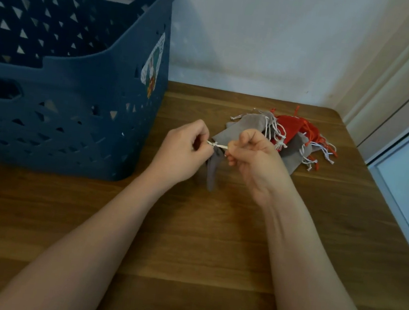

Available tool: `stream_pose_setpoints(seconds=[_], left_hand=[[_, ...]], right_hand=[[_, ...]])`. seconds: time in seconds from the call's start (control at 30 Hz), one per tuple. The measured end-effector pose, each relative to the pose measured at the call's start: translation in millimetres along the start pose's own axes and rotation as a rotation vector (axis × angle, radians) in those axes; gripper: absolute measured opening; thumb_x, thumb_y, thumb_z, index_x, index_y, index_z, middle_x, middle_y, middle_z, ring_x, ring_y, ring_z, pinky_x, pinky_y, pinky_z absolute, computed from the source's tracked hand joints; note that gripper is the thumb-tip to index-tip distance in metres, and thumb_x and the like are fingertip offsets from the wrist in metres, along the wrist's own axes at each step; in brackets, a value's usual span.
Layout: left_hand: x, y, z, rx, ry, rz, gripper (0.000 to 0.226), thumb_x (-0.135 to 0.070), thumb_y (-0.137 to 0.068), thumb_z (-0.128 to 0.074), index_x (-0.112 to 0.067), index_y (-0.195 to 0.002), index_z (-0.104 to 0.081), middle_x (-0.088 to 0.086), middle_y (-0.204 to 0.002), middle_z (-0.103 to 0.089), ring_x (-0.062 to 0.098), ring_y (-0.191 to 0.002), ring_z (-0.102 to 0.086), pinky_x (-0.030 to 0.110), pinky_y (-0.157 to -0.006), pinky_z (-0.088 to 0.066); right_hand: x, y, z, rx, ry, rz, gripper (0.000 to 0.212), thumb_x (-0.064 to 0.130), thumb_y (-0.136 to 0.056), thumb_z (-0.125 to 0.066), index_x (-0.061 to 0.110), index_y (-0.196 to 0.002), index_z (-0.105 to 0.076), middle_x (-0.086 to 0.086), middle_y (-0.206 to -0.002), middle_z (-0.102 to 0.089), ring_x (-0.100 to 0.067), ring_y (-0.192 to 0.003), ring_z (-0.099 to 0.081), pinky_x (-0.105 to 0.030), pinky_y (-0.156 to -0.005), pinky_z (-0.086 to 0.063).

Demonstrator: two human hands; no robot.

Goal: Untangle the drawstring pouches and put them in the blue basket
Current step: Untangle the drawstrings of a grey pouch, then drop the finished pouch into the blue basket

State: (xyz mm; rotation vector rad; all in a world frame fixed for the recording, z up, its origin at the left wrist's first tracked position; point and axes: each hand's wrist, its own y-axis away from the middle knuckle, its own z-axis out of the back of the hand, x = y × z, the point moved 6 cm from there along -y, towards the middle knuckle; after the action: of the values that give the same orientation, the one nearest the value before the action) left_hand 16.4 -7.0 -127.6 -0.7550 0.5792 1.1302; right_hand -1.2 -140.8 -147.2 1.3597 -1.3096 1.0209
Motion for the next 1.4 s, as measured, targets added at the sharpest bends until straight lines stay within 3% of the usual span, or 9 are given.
stream_pose_setpoints(seconds=[0.1, 0.27, 0.43, 0.57, 0.73, 0.93, 1.17, 1.27, 1.4], left_hand=[[0, 4, 2, -0.021, 0.043, 0.007, 0.009, -0.013, -0.088, -0.055, -0.014, -0.079, -0.053, -0.005, -0.07, -0.05, 0.006, -0.061, -0.046, 0.015, -0.055, -0.038], [-28, 12, 32, -0.092, 0.167, -0.134, 0.016, -0.012, -0.091, -0.051, -0.022, -0.079, -0.048, -0.006, -0.07, -0.051, 0.002, -0.059, -0.048, 0.011, -0.053, -0.038], [-82, 23, 82, -0.214, 0.176, -0.34, 0.013, -0.011, -0.094, -0.049, -0.025, -0.094, -0.049, -0.01, -0.084, -0.057, -0.001, -0.078, -0.056, 0.011, -0.066, -0.042], [-113, 38, 124, -0.438, -0.05, -0.561, 0.03, -0.007, -0.088, -0.046, -0.008, -0.117, -0.054, 0.005, -0.121, -0.052, 0.018, -0.118, -0.043, 0.022, -0.102, -0.031], [-99, 43, 160, -0.568, -0.226, -0.555, 0.024, -0.011, -0.084, -0.048, -0.007, -0.103, -0.063, 0.012, -0.113, -0.058, 0.029, -0.111, -0.049, 0.042, -0.093, -0.04], [-79, 38, 180, -0.479, -0.228, -0.401, 0.027, -0.023, -0.085, -0.04, -0.01, -0.097, -0.06, -0.001, -0.091, -0.055, 0.019, -0.094, -0.049, 0.039, -0.083, -0.043], [-105, 42, 135, -0.426, -0.365, -0.567, 0.026, -0.02, -0.083, -0.04, -0.007, -0.088, -0.062, 0.008, -0.091, -0.061, 0.027, -0.096, -0.054, 0.038, -0.078, -0.045], [-102, 30, 100, -0.279, -0.263, -0.56, 0.018, -0.014, -0.085, -0.044, -0.009, -0.089, -0.061, 0.003, -0.092, -0.058, 0.021, -0.096, -0.05, 0.029, -0.081, -0.04], [-70, 4, 55, -0.027, -0.165, -0.277, 0.015, -0.013, -0.094, -0.047, -0.018, -0.103, -0.057, -0.012, -0.102, -0.045, 0.004, -0.103, -0.039, 0.012, -0.076, -0.03]], right_hand=[[2, 9, -3, 0.03, -0.05, -0.005, 0.029, -0.011, -0.086, -0.048, 0.015, -0.074, -0.055, 0.002, -0.063, -0.055, -0.011, -0.062, -0.052, -0.021, -0.058, -0.045], [20, 23, -23, 0.177, 0.129, 0.01, 0.033, 0.001, -0.089, -0.054, 0.021, -0.115, -0.059, 0.003, -0.07, -0.063, -0.01, -0.067, -0.057, -0.024, -0.065, -0.048], [66, 29, -57, 0.081, 0.176, 0.267, 0.013, 0.012, -0.091, -0.056, 0.021, -0.095, -0.065, 0.007, -0.071, -0.061, -0.004, -0.058, -0.052, -0.015, -0.049, -0.038], [113, 20, -93, -0.01, 0.294, 0.493, 0.012, 0.014, -0.092, -0.055, 0.021, -0.092, -0.064, 0.003, -0.086, -0.067, -0.013, -0.081, -0.063, -0.031, -0.071, -0.051], [163, -1, -156, 0.058, 0.612, 0.69, 0.016, 0.009, -0.087, -0.054, 0.017, -0.096, -0.063, -0.002, -0.095, -0.065, -0.018, -0.092, -0.061, -0.035, -0.081, -0.051], [149, -15, -170, 0.183, 0.825, 0.507, 0.041, 0.009, -0.092, -0.051, 0.018, -0.132, -0.048, 0.0, -0.137, -0.045, -0.002, -0.116, -0.035, -0.023, -0.102, -0.031], [112, -28, -70, -0.172, 0.836, 0.368, 0.02, 0.013, -0.09, -0.051, 0.019, -0.107, -0.061, -0.002, -0.12, -0.059, -0.015, -0.113, -0.052, -0.033, -0.095, -0.043], [87, -31, -16, -0.289, 0.846, 0.247, 0.021, 0.013, -0.092, -0.049, 0.019, -0.108, -0.062, -0.002, -0.115, -0.062, -0.015, -0.098, -0.058, -0.029, -0.078, -0.05], [52, -33, 31, -0.335, 0.948, 0.09, 0.034, 0.011, -0.098, -0.04, 0.017, -0.129, -0.052, -0.004, -0.128, -0.056, -0.007, -0.067, -0.05, -0.019, -0.051, -0.039]])
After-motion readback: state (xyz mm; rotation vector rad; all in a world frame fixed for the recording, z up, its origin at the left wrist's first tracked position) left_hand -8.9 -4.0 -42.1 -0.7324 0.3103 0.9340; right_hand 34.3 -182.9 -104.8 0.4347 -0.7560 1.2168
